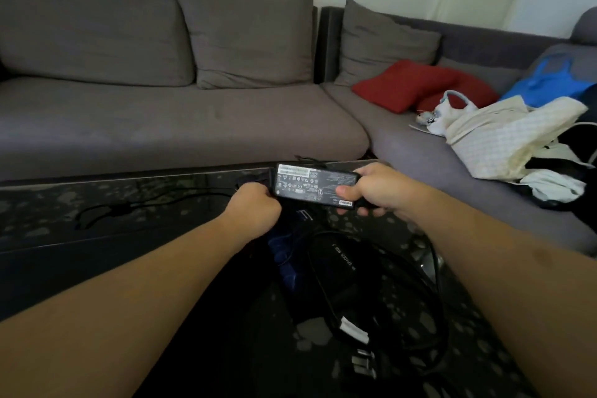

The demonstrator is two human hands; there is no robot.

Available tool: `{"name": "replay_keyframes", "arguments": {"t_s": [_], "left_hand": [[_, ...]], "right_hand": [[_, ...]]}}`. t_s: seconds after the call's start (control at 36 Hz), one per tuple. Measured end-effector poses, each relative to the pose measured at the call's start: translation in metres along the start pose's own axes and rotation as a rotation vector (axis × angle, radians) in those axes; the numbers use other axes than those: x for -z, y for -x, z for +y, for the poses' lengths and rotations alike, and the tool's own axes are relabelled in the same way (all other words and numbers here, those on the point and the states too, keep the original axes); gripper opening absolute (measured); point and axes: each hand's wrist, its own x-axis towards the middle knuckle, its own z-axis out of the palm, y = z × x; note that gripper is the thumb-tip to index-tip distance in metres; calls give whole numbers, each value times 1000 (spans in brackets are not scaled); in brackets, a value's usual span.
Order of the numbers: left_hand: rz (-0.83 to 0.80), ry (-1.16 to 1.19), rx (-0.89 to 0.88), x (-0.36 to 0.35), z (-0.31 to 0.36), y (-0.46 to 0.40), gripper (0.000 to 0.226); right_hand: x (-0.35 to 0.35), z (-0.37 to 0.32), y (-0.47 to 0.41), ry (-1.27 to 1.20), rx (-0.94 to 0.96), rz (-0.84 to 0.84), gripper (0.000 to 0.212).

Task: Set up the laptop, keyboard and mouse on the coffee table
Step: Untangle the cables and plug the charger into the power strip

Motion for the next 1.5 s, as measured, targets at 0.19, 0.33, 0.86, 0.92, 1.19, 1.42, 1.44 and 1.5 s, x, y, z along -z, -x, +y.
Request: {"name": "replay_keyframes", "arguments": {"t_s": [0.19, 0.33, 0.86, 0.92, 1.19, 1.42, 1.44, 1.5], "left_hand": [[71, 195, 69, -3, -1, -11, 36], [73, -50, 11, -6, -8, -14, 22], [-10, -389, -122, -14, -9, 5, 28], [-9, -391, -125, -15, -9, 7, 27], [136, -450, -141, -30, -2, 29, 56], [-21, -387, -618, -54, 17, 48, 40], [-83, -366, -626, -59, 23, 52, 39], [-188, -347, -608, -69, 35, 58, 36]], "right_hand": [[-12, 8, -16, 114, 0, -168, 25], [-21, 5, -10, 401, 119, 64, 31], [-28, 5, 170, 895, 188, -389, 53], [-31, 13, 178, 1015, 245, -382, 45], [17, 53, 187, 320, 361, -86, 20], [80, 77, 195, -829, 375, 226, 10], [86, 78, 191, -894, 380, 251, 14], [96, 77, 183, -973, 394, 312, 22]]}}
